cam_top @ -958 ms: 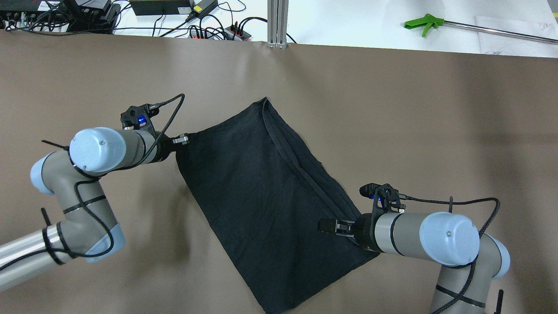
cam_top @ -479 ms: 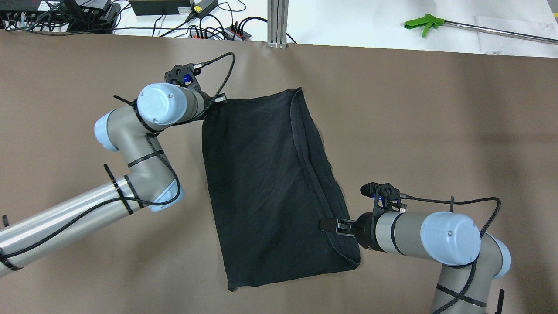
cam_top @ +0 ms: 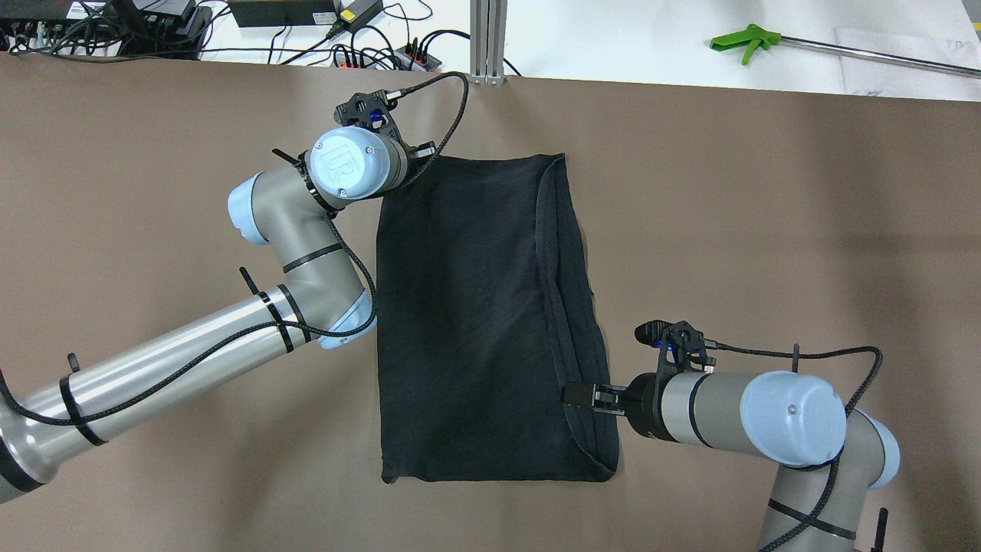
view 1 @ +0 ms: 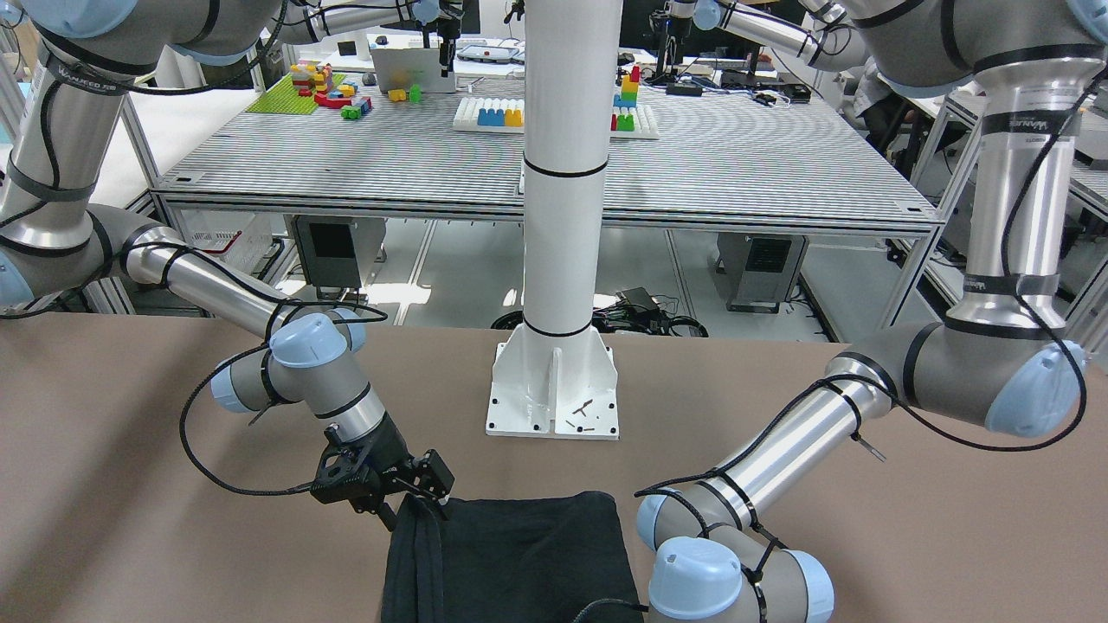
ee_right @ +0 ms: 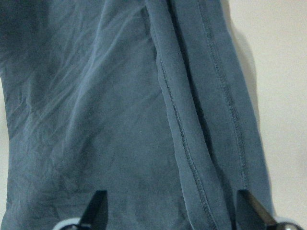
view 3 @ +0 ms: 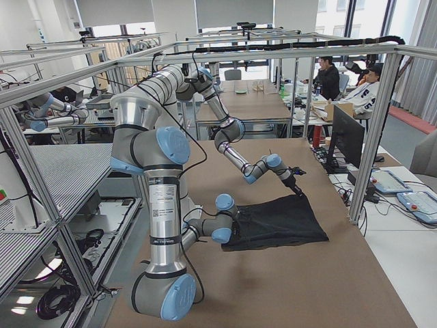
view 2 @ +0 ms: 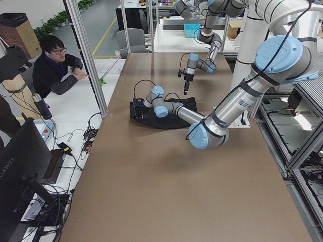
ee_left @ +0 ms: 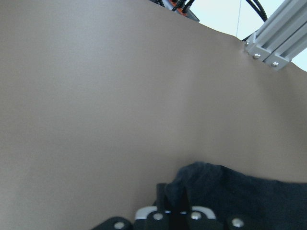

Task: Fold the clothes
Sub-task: 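Release the shirt and raise the left gripper while right gripper releases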

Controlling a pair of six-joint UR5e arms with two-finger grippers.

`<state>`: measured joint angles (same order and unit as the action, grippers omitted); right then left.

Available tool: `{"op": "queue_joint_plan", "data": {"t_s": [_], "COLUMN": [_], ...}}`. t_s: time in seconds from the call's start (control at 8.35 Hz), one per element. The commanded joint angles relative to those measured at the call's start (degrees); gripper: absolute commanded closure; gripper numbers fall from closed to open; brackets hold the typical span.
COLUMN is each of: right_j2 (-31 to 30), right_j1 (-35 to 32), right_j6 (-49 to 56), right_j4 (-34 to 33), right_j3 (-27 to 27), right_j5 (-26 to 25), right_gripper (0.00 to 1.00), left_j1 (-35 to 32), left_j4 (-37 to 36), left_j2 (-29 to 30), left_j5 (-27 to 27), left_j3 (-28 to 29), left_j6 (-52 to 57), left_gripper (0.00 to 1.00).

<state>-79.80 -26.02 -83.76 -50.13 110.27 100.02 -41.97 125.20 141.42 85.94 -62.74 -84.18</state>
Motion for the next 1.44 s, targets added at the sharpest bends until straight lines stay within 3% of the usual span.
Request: {"op": "queue_joint_plan", "data": {"t_s": [0.0,0.24,0.36,0.48,0.6,0.72,0.96,1.2,1.32], "right_j2": [-0.18,-0.09,0.0,0.35,1.83,3.58,6.4,8.07,10.0], "right_j1": [-0.35,-0.96,-1.31,-2.1,-3.59,-4.99,-5.71,-5.54,-5.88], "right_j6": [0.09,0.09,0.35,0.96,1.14,2.88,11.91,23.33,26.08], "right_j4": [-0.05,-1.36,-2.07,-3.81,-6.44,-9.6,-15.32,-18.31,-21.2], "right_j3": [-0.15,-0.15,-0.15,-0.15,-0.15,-0.15,0.03,0.03,-0.23], "right_j5": [0.0,0.0,0.0,0.0,0.09,0.09,-0.61,-8.66,-9.31], "right_gripper": [0.06,0.06,0.06,0.06,0.06,0.06,0.06,0.06,0.06], "left_j1": [-0.13,-0.31,-0.39,-0.66,-3.01,-5.56,-6.37,-6.46,-6.72], "left_j4": [0.05,1.71,1.72,1.72,1.54,1.11,1.63,1.28,1.19], "left_j2": [2.01,2.37,2.46,2.81,4.72,5.7,3.88,-1.46,-5.24], "left_j5": [-0.34,-2.35,-3.84,-3.94,-1.85,4.52,6.52,7.13,8.44], "left_j3": [2.44,4.55,4.65,4.56,4.3,4.04,2.2,-4.28,-8.93], "left_j6": [0.15,0.59,0.59,0.5,0.07,0.41,0.68,1.11,3.99], "left_gripper": [1.0,0.98,0.23,0.05,0.05,0.05,0.05,0.05,0.05]}}
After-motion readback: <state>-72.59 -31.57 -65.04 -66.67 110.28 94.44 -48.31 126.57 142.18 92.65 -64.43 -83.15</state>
